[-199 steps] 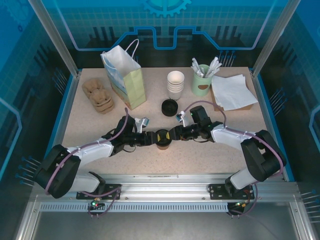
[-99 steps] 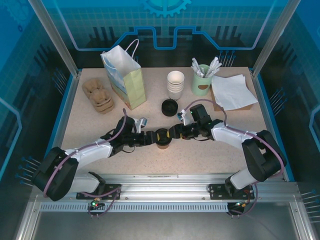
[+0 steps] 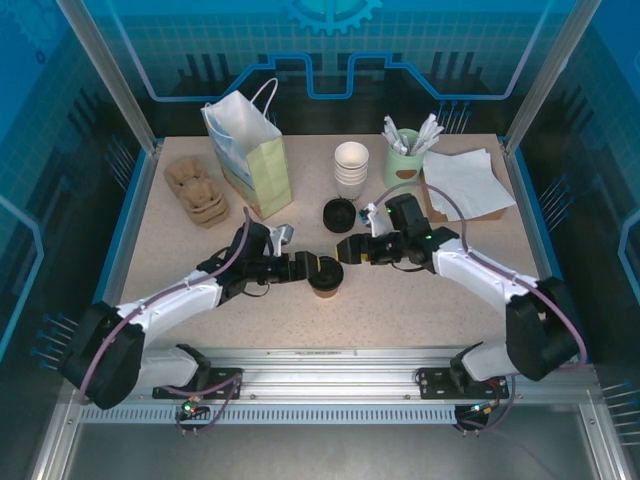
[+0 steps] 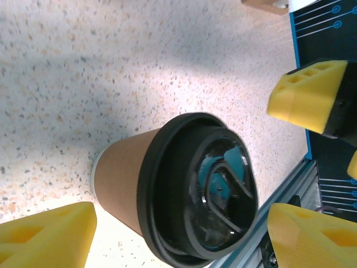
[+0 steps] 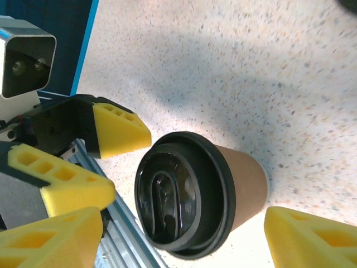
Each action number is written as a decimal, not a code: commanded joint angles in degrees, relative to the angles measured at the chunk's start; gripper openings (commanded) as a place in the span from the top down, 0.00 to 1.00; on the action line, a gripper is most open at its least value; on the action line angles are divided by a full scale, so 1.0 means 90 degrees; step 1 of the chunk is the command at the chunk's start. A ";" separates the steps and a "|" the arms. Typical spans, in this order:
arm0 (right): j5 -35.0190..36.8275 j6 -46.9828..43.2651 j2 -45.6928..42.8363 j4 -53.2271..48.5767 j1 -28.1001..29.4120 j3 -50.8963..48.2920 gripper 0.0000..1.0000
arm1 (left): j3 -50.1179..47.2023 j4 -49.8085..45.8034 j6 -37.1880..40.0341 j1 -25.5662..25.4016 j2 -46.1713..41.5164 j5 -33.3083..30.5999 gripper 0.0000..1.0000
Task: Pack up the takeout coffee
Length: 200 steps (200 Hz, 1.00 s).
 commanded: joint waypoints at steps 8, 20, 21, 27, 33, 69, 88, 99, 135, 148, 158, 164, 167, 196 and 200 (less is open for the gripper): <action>0.1639 -0.1461 -0.0834 -0.1632 0.0184 0.0443 0.20 | 0.0241 -0.0683 0.0586 0.0124 -0.0682 -0.0720 0.17; 0.2219 -0.1929 -0.1094 -0.1906 0.0499 0.0466 0.18 | 0.0280 -0.0926 0.0794 0.0200 -0.0972 -0.1019 0.16; 0.2249 -0.1956 -0.1106 -0.1917 0.0522 0.0466 0.17 | 0.0287 -0.0942 0.0806 0.0208 -0.0991 -0.1032 0.16; 0.2387 -0.2163 -0.1197 -0.1952 0.0696 0.0433 0.16 | 0.0304 -0.1041 0.0871 0.0238 -0.1117 -0.1207 0.16; 0.2475 -0.2308 -0.1264 -0.1942 0.0837 0.0386 0.12 | 0.0323 -0.1113 0.0926 0.0262 -0.1226 -0.1353 0.15; 0.2542 -0.2291 -0.1329 -0.1446 0.1175 0.0106 0.06 | 0.0482 -0.1389 0.0997 0.0520 -0.1546 -0.1503 0.11; 0.2659 -0.2145 -0.1254 -0.1166 0.1297 0.0112 0.05 | 0.0646 -0.1510 0.0865 0.0530 -0.1195 -0.0740 0.10; 0.2704 -0.2116 -0.1158 -0.1180 0.1254 0.0168 0.05 | 0.0713 -0.1500 0.0625 0.0532 -0.0885 -0.0159 0.12; 0.1495 -0.2110 -0.0812 -0.1139 0.0946 0.0212 0.05 | 0.0351 -0.0912 0.0187 0.0509 -0.0570 0.0372 0.11; 0.1439 -0.2160 -0.0696 -0.1199 0.1019 0.0205 0.05 | 0.0350 -0.0959 0.0157 0.0509 -0.0403 0.0472 0.11; 0.1578 -0.2160 -0.0688 -0.1235 0.1026 0.0153 0.05 | 0.0316 -0.0814 0.0014 0.0500 -0.0219 0.0729 0.11; 0.1672 -0.2149 -0.0705 -0.1228 0.1016 0.0104 0.05 | 0.0287 -0.0637 -0.0094 0.0495 -0.0101 0.0890 0.12; 0.1715 -0.2142 -0.0716 -0.1221 0.1005 0.0075 0.05 | 0.0265 -0.0548 -0.0150 0.0486 -0.0034 0.0973 0.12; 0.1772 -0.1991 -0.0728 -0.1195 0.0886 -0.0049 0.05 | 0.0319 -0.0135 -0.0377 0.0293 0.0589 0.1234 0.12; 0.1802 -0.1992 -0.0729 -0.1223 0.0882 -0.0045 0.05 | 0.0341 -0.0137 -0.0385 0.0258 0.0654 0.1221 0.12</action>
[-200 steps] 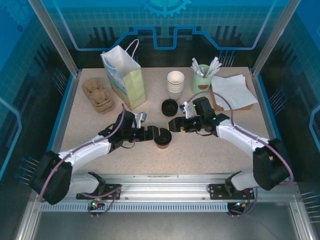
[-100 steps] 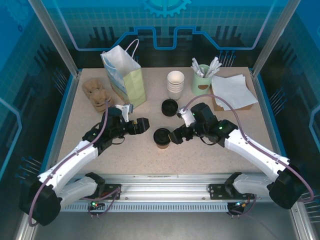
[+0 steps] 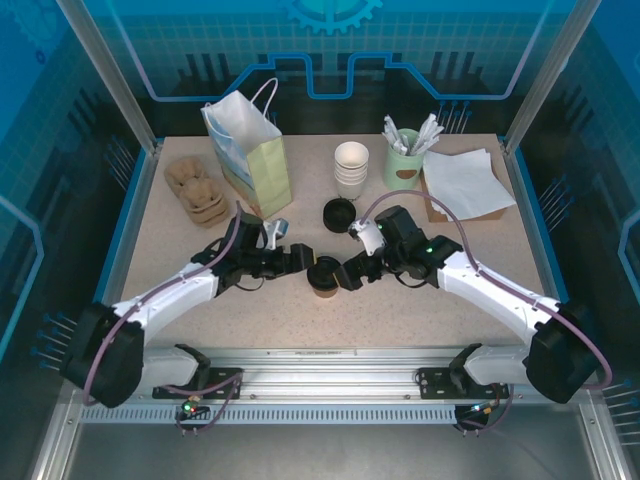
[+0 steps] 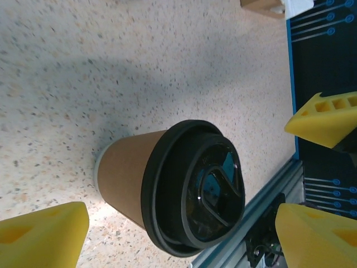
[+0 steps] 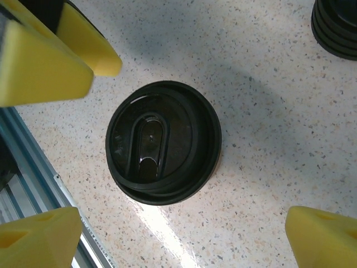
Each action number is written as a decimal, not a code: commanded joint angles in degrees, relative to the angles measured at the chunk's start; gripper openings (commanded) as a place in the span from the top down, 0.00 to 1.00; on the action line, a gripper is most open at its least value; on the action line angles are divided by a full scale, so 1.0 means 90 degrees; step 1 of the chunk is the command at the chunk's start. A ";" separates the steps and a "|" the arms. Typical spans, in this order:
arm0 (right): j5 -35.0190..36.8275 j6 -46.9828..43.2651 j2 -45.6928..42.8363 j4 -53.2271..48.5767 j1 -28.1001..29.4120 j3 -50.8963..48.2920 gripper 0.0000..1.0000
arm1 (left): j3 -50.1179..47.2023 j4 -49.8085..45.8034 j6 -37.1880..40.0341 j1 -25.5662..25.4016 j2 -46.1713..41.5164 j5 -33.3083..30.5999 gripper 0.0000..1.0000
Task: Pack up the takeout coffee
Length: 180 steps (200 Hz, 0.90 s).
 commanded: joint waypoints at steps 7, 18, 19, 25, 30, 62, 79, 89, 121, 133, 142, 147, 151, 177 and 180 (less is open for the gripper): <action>-0.0009 0.0052 -0.0029 -0.0042 -0.0105 -0.0095 0.05 | -0.0036 0.0424 -0.0322 -0.0222 0.0437 0.0487 0.12; 0.0081 0.0052 -0.0065 -0.0126 -0.0143 -0.0095 0.05 | -0.0057 0.0537 -0.0397 -0.0299 0.0536 0.0480 0.12; 0.0083 0.0049 -0.0073 -0.0130 -0.0146 -0.0095 0.05 | -0.0058 0.0545 -0.0405 -0.0308 0.0549 0.0479 0.12; 0.0121 0.0047 -0.0107 -0.0166 -0.0173 -0.0104 0.05 | -0.0072 0.0598 -0.0447 -0.0354 0.0585 0.0469 0.12; 0.0124 0.0047 -0.0134 -0.0179 -0.0208 -0.0110 0.05 | -0.0088 0.0648 -0.0483 -0.0388 0.0620 0.0472 0.13; 0.0098 0.0103 -0.0304 -0.0306 -0.0534 -0.0134 0.05 | -0.0152 0.1002 -0.0667 -0.0586 0.0782 0.0441 0.15; 0.0058 0.0109 -0.0395 -0.0353 -0.0688 -0.0144 0.05 | -0.0123 0.1094 -0.0682 -0.0679 0.0916 0.0401 0.16; 0.0033 0.0097 -0.0445 -0.0382 -0.0747 -0.0144 0.05 | -0.0091 0.1187 -0.0716 -0.0734 0.1009 0.0382 0.18; 0.0014 0.0064 -0.0592 -0.0511 -0.0913 -0.0134 0.06 | 0.0150 0.1337 -0.0735 -0.1041 0.1336 0.0290 0.21; 0.0008 0.0057 -0.0653 -0.0550 -0.0984 -0.0144 0.06 | 0.0256 0.1430 -0.0789 -0.1164 0.1499 0.0269 0.21; 0.0008 0.0065 -0.0702 -0.0587 -0.1049 -0.0143 0.06 | 0.0362 0.1519 -0.0835 -0.1252 0.1627 0.0247 0.21; 0.0000 0.0074 -0.0728 -0.0603 -0.1082 -0.0135 0.06 | 0.0422 0.1564 -0.0851 -0.1306 0.1696 0.0245 0.21; 0.0000 0.0081 -0.0748 -0.0616 -0.1113 -0.0134 0.06 | 0.0475 0.1608 -0.0867 -0.1338 0.1768 0.0235 0.22; -0.0042 0.0086 -0.0865 -0.0694 -0.1265 -0.0133 0.06 | 0.0923 0.1826 -0.0976 -0.1599 0.2278 0.0210 0.21; -0.0058 0.0085 -0.0877 -0.0699 -0.1279 -0.0134 0.06 | 0.0978 0.1849 -0.1001 -0.1617 0.2347 0.0216 0.21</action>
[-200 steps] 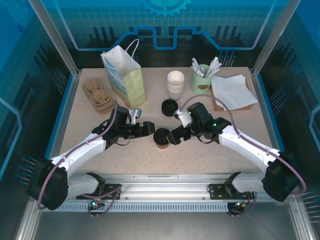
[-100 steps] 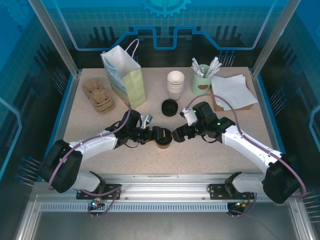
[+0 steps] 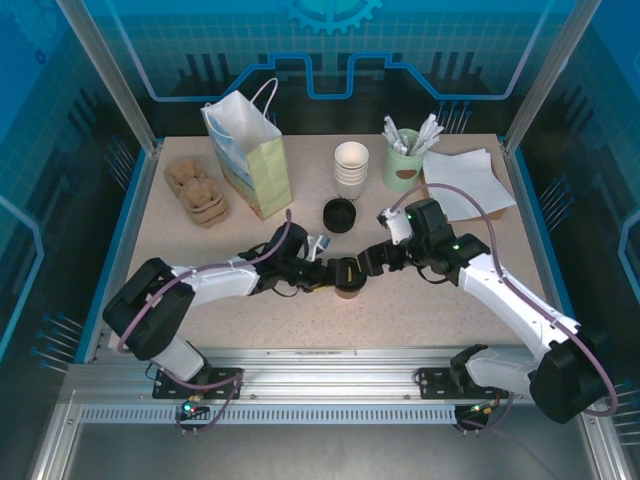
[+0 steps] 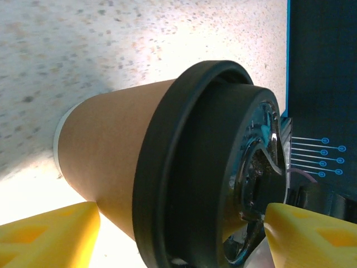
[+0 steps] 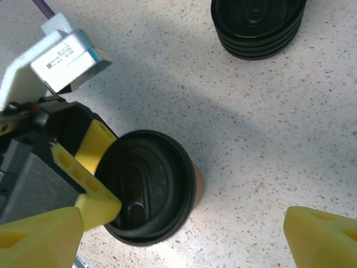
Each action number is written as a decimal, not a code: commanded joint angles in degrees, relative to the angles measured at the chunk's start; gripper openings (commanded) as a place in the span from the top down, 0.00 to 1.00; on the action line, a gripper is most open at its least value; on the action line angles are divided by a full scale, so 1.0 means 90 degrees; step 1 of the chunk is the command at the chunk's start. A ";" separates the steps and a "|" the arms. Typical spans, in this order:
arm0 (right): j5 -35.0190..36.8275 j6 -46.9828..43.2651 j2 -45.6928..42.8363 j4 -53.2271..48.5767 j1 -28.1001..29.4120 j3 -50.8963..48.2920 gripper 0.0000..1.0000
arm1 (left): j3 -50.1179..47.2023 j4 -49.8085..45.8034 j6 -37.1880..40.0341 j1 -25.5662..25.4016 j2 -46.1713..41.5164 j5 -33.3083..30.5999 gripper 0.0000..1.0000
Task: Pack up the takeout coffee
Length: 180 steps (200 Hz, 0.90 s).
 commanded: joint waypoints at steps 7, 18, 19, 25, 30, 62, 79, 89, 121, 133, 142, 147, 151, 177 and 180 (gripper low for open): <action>-0.0116 0.0037 -0.0215 -0.0257 -0.0178 -0.0063 0.06 | 0.0551 0.0444 -0.0246 -0.0237 0.0549 -0.0011 0.21; -0.0142 0.0021 -0.0257 -0.0306 -0.0235 -0.0057 0.07 | 0.0728 0.0539 -0.0309 -0.0292 0.0785 0.0018 0.21; -0.0145 0.0019 -0.0261 -0.0314 -0.0240 -0.0060 0.07 | 0.0746 0.0536 -0.0312 -0.0297 0.0799 0.0023 0.21; -0.0155 0.0010 -0.0290 -0.0335 -0.0270 -0.0052 0.07 | 0.0841 0.0533 -0.0320 -0.0323 0.0895 0.0033 0.21; -0.0166 0.0000 -0.0315 -0.0360 -0.0295 -0.0063 0.07 | 0.0915 0.0538 -0.0315 -0.0332 0.0966 0.0046 0.21; -0.0186 -0.0026 -0.0529 -0.0477 -0.0471 -0.0069 0.07 | 0.1226 0.0450 -0.0293 -0.0390 0.1184 0.0035 0.21; -0.0167 0.0032 -0.0631 -0.0478 -0.0542 -0.0074 0.07 | 0.1313 0.0252 -0.0169 -0.0392 0.1131 -0.0004 0.19; -0.0124 0.0062 -0.0700 -0.0463 -0.0557 -0.0060 0.07 | 0.1364 0.0039 0.0014 -0.0390 0.1023 -0.0071 0.17; 0.0225 0.0106 -0.1110 -0.0287 -0.0448 0.0134 0.08 | 0.1263 -0.0950 0.0919 -0.0121 0.0004 -0.0541 0.14; 0.0407 0.0067 -0.1288 -0.0109 -0.0246 0.0212 0.08 | 0.1086 -0.1433 0.1255 0.0188 -0.0634 -0.1080 0.14; 0.0602 0.0043 -0.1383 0.0077 -0.0018 0.0260 0.08 | 0.0941 -0.1788 0.1427 0.0480 -0.1147 -0.1564 0.14; 0.0690 0.0022 -0.1411 0.0194 0.0093 0.0282 0.08 | 0.0840 -0.1947 0.1507 0.0632 -0.1418 -0.1862 0.15; 0.0759 0.0011 -0.1417 0.0297 0.0205 0.0285 0.08 | 0.0785 -0.2077 0.1553 0.0796 -0.1637 -0.2093 0.15; 0.1187 -0.0002 -0.1153 0.0965 0.0883 0.0324 0.08 | 0.0745 -0.3057 0.1852 0.1769 -0.2619 -0.3428 0.16; 0.1220 -0.0010 -0.1092 0.1021 0.0940 0.0341 0.08 | 0.0757 -0.3147 0.1866 0.1893 -0.2696 -0.3542 0.17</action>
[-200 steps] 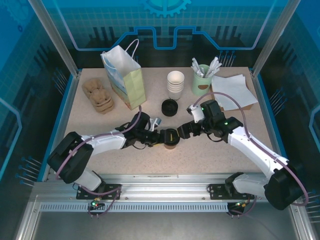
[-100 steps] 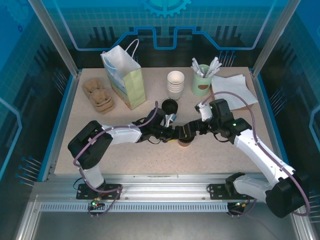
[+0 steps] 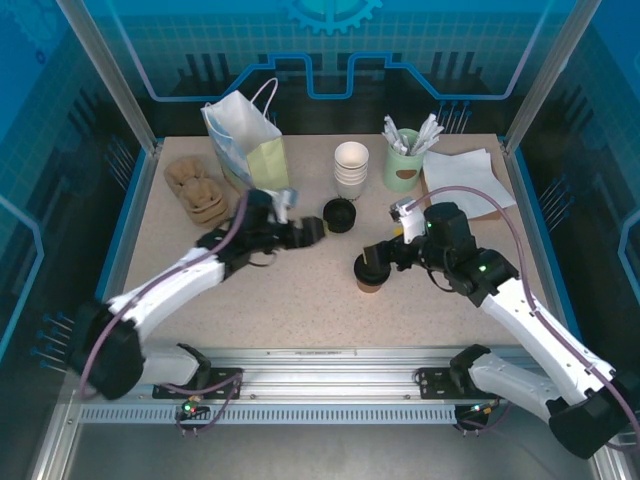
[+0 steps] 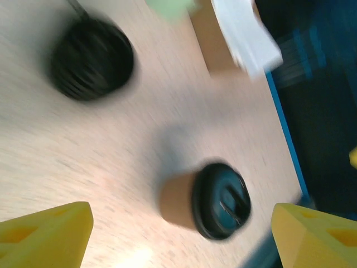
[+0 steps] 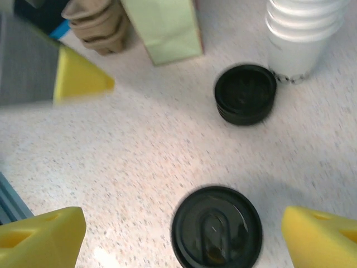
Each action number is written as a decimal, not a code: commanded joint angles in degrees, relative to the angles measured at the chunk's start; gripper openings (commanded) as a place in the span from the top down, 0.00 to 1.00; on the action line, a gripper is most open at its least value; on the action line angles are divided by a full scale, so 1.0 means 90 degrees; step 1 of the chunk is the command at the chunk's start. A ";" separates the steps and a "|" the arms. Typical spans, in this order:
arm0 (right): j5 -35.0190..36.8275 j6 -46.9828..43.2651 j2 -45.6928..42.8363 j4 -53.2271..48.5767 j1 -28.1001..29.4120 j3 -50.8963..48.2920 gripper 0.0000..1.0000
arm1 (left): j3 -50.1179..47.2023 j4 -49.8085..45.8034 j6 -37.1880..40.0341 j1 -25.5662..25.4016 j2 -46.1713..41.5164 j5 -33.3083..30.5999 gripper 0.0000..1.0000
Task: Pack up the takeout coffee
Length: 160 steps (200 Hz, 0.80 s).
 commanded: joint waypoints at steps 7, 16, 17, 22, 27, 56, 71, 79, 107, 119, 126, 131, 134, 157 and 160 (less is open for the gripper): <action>0.0539 -0.0028 0.0348 0.0876 0.0514 0.0243 0.08 | -0.0121 -0.1472 0.0612 0.1009 -0.0757 -0.1755 0.18; 0.0530 -0.0034 0.0527 0.1016 0.0594 0.0280 0.08 | -0.0131 -0.1584 0.0558 0.1497 -0.0903 -0.1808 0.20; 0.0530 -0.0030 0.0549 0.1033 0.0593 0.0286 0.08 | -0.0131 -0.1589 0.0546 0.1552 -0.0919 -0.1813 0.20; 0.0488 -0.0021 0.0640 0.1094 0.0624 0.0308 0.08 | -0.0163 -0.1609 0.0494 0.1813 -0.0991 -0.1854 0.22; 0.0442 -0.0016 0.0723 0.1158 0.0640 0.0319 0.08 | -0.0180 -0.1590 0.0450 0.2096 -0.1039 -0.1875 0.23; 0.0187 0.0005 0.1148 0.1303 0.0691 0.0422 0.08 | 0.0252 -0.1780 0.0541 0.3226 -0.0632 -0.2043 0.26; 0.0056 0.0008 0.1304 0.1323 0.0690 0.0447 0.08 | 0.0732 -0.2000 0.0793 0.3540 -0.0124 -0.2442 0.27; 0.0004 0.0001 0.1364 0.1346 0.0691 0.0447 0.08 | 0.0977 -0.2070 0.0908 0.3670 0.0169 -0.2594 0.28; -0.0026 -0.0091 0.1461 0.1377 0.0693 0.0447 0.08 | 0.1988 -0.2446 0.1220 0.3824 0.1293 -0.2818 0.30; -0.0018 -0.0140 0.1487 0.1381 0.0693 0.0456 0.08 | 0.2412 -0.2647 0.1358 0.3823 0.1709 -0.2937 0.31; -0.0012 -0.0161 0.1503 0.1391 0.0682 0.0457 0.08 | 0.2626 -0.2698 0.1410 0.3823 0.1928 -0.3014 0.32; -0.0009 -0.0172 0.1521 0.1401 0.0681 0.0462 0.08 | 0.2777 -0.2751 0.1436 0.3829 0.2078 -0.3087 0.33; -0.0012 -0.0175 0.1540 0.1410 0.0681 0.0461 0.08 | 0.2871 -0.2783 0.1458 0.3833 0.2161 -0.3134 0.34; -0.0074 -0.0219 0.1660 0.1364 0.0661 0.0552 0.08 | 0.3388 -0.2963 0.1566 0.3893 0.2768 -0.3290 0.36; -0.0075 -0.0219 0.1675 0.1353 0.0664 0.0558 0.08 | 0.3473 -0.2985 0.1564 0.3913 0.2847 -0.3297 0.36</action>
